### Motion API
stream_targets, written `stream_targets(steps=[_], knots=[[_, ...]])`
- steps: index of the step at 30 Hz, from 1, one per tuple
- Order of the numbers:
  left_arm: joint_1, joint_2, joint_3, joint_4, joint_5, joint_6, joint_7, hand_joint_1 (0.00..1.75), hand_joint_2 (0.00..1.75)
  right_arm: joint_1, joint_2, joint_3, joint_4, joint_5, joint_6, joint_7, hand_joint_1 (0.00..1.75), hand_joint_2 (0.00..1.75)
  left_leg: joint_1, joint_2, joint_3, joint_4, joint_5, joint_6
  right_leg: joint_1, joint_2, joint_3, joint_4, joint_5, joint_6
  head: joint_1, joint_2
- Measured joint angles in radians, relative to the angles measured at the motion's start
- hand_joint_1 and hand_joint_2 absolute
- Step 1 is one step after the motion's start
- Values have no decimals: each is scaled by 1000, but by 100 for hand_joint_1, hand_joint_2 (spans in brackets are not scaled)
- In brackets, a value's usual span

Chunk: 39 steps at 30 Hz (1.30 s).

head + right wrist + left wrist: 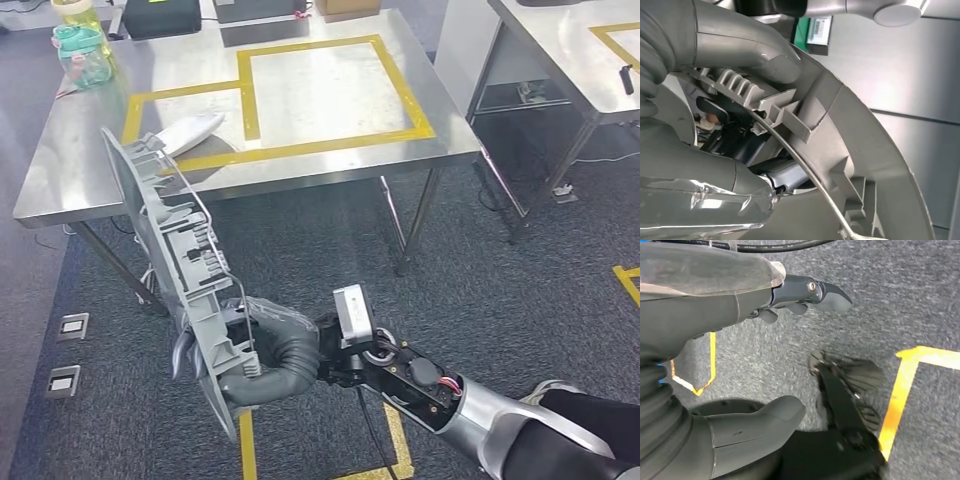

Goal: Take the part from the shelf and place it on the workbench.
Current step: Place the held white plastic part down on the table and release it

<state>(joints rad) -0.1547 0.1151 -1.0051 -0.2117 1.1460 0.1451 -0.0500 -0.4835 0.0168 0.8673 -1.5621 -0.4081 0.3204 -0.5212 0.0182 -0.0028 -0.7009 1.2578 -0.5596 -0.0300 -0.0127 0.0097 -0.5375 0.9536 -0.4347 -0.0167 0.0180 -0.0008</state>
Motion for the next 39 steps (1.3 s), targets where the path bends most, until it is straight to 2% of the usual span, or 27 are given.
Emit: stream_targets(steps=[1, 3, 4, 5, 8, 10, 11, 13, 14, 15, 16, 18, 19, 20, 22, 25, 26, 28, 29, 30, 31, 32, 33, 34, 35, 36, 39], knots=[[1, 0, 0, 0, 0, 0, 0, 0, 175, 1, 0, 0, 0, 0, 0, 1, 175, 175, 0, 0, 0, -27, 35, 3, 1, 1, 5, 0, -3, 0, -1, 0], [2, 2, 0, 0, 0, 0, 0, 0, 175, 1, 0, 1, 0, 0, -2, 2, 175, 175, -3, 0, 50, -169, 128, 14, 3, 3, 18, 0, -13, 2, -2, 0], [1, 3, 0, 0, 0, 0, 0, 0, 175, 0, 0, 1, 0, 0, -2, 2, 175, 175, -5, 0, 77, -237, 157, 19, 6, 4, 21, 1, -18, 6, -4, 0], [1, 4, 0, 0, 0, 0, 0, 0, 175, -1, 0, 1, -1, 0, -3, 2, 175, 175, -8, 0, 95, -280, 171, 23, 7, 5, 23, 1, -22, 10, -4, 0], [-1, 3, 0, 0, 0, 0, 0, 0, 175, -1, 0, 0, -1, 0, -4, 3, 175, 175, -11, -1, 106, -303, 164, 32, 8, 5, 25, -2, -33, 25, -4, 0], [0, 2, 0, 0, 0, 0, 0, 0, 175, -1, 0, 0, -3, 0, -4, 3, 175, 175, -7, 0, 116, -309, 161, 41, 7, 2, 12, 33, -56, 36, 0, 0], [0, 2, 0, 0, 0, 0, 0, 0, 175, -1, 0, 0, -4, 0, -4, 3, 175, 175, -5, 0, 122, -312, 159, 46, 6, 1, -11, 83, -82, 40, 4, 0], [0, 3, 0, 0, 0, 0, 0, 0, 175, 1, -1, 0, -5, 0, -3, 3, 175, 175, -6, 1, 132, -312, 151, 55, 5, -1, -86, 234, -144, 46, 12, 0], [1, 3, 0, 0, 0, 0, 0, 0, 175, 2, -1, 0, -5, 0, -3, 3, 175, 175, -7, 1, 138, -312, 147, 57, 4, -1, -121, 295, -160, 48, 15, 0], [1, 2, 0, 0, 0, 1, 0, 0, 175, 4, -2, 0, -5, 0, -3, 3, 175, 175, -8, 1, 144, -312, 142, 58, 4, -1, -142, 322, -155, 48, 18, 0], [2, 2, 0, 0, 0, 1, 0, 0, 175, 5, -3, 0, -5, 0, -3, 3, 175, 175, -8, -1, 151, -312, 137, 57, 3, -1, -141, 303, -127, 47, 21, 0], [3, 1, 0, 0, 0, 1, 0, 0, 175, 6, -3, 0, -5, 0, -3, 3, 175, 175, -9, -3, 170, -312, 123, 53, 4, -1, -91, 166, -35, 41, 28, 0], [2, 0, 0, 0, 0, 1, 0, 0, 175, 6, -3, 0, -6, 0, -3, 3, 175, 175, -10, -4, 178, -311, 117, 49, 6, -2, -62, 96, -1, 37, 30, 0], [2, 0, 0, 0, 0, 1, 0, 0, 175, 4, -3, 0, -6, 0, -3, 3, 175, 175, -12, -5, 181, -309, 112, 45, 8, -1, -37, 44, 16, 31, 31, 0], [0, -1, 0, 0, 0, 1, 0, 0, 175, 3, -4, 0, -7, 0, -3, 3, 175, 175, -14, -4, 181, -309, 108, 36, 13, 1, -18, 12, 13, 23, 28, 0], [-1, 0, 0, 0, 0, 1, 0, 0, 175, 3, -4, 0, -8, 0, -5, 3, 175, 175, -13, -3, 173, -285, 89, 23, 5, 2, -6, -4, 12, 8, 21, 0], [-2, 0, 0, 0, 0, 1, 0, 0, 175, 2, -4, -1, -9, 0, -5, 3, 175, 175, -12, -3, 153, -242, 67, 19, 2, 1, -1, -9, 12, 4, 16, 0], [-3, 0, 0, 0, 0, 1, 0, 0, 175, 1, -4, -1, -9, 0, -6, 3, 175, 175, -8, -2, 76, -105, 12, 12, 1, -1, 3, -11, 8, -2, 7, 0], [-3, -1, 0, 0, 0, 1, 0, 0, 175, 2, -4, -1, -9, 0, -6, 3, 175, 175, -6, -2, 34, -41, -5, 8, 1, -2, 5, -11, 5, -3, 4, 0], [-2, 0, 0, 0, 0, 1, 0, 0, 175, 4, -4, -1, -9, 0, -6, 3, 175, 175, -4, -2, 6, -7, -3, 6, 1, -2, 8, -11, 2, -3, 3, 0], [-1, 0, 0, 0, 0, 2, 0, 0, 175, 6, -5, -1, -9, 0, -6, 3, 175, 175, -2, -2, -3, -14, 20, 4, 1, -1, 12, -11, -2, -3, 1, 0], [-1, 1, 0, 0, 0, 2, 0, 0, 175, 8, -5, -1, -9, 0, -6, 3, 175, 175, 0, -2, 11, -62, 62, 4, -1, 0, 19, -11, -7, 0, 0, 0], [-1, 2, 0, 0, 0, 2, 0, 0, 175, 9, -5, -1, -9, 1, -7, 3, 175, 175, 2, -1, 39, -138, 110, 4, -2, 1, 26, -10, -13, 4, -1, 0], [-2, 2, 0, 0, 0, 2, 0, 0, 175, 9, -5, -1, -9, 3, -7, 2, 175, 175, 0, 0, 70, -211, 143, 4, -1, 2, 31, -10, -19, 9, -3, 0], [-4, 2, 0, 0, 0, 2, 0, 0, 175, 9, -5, -1, -9, 5, -8, 1, 175, 175, -1, -1, 93, -266, 163, 7, 0, 2, 34, -9, -24, 15, -5, 0], [-5, 1, 0, 0, 1, 2, 0, 0, 175, 8, -5, -1, -8, 7, -10, 0, 175, 175, -3, -1, 105, -294, 166, 11, 2, 3, 35, -9, -29, 20, -4, 0], [-4, 0, 0, 0, 2, 2, 2, 0, 175, 7, -5, -1, -8, 8, -11, -2, 175, 175, -6, -4, 112, -301, 156, 30, 0, 3, 37, -9, -38, 36, 1, 0]])
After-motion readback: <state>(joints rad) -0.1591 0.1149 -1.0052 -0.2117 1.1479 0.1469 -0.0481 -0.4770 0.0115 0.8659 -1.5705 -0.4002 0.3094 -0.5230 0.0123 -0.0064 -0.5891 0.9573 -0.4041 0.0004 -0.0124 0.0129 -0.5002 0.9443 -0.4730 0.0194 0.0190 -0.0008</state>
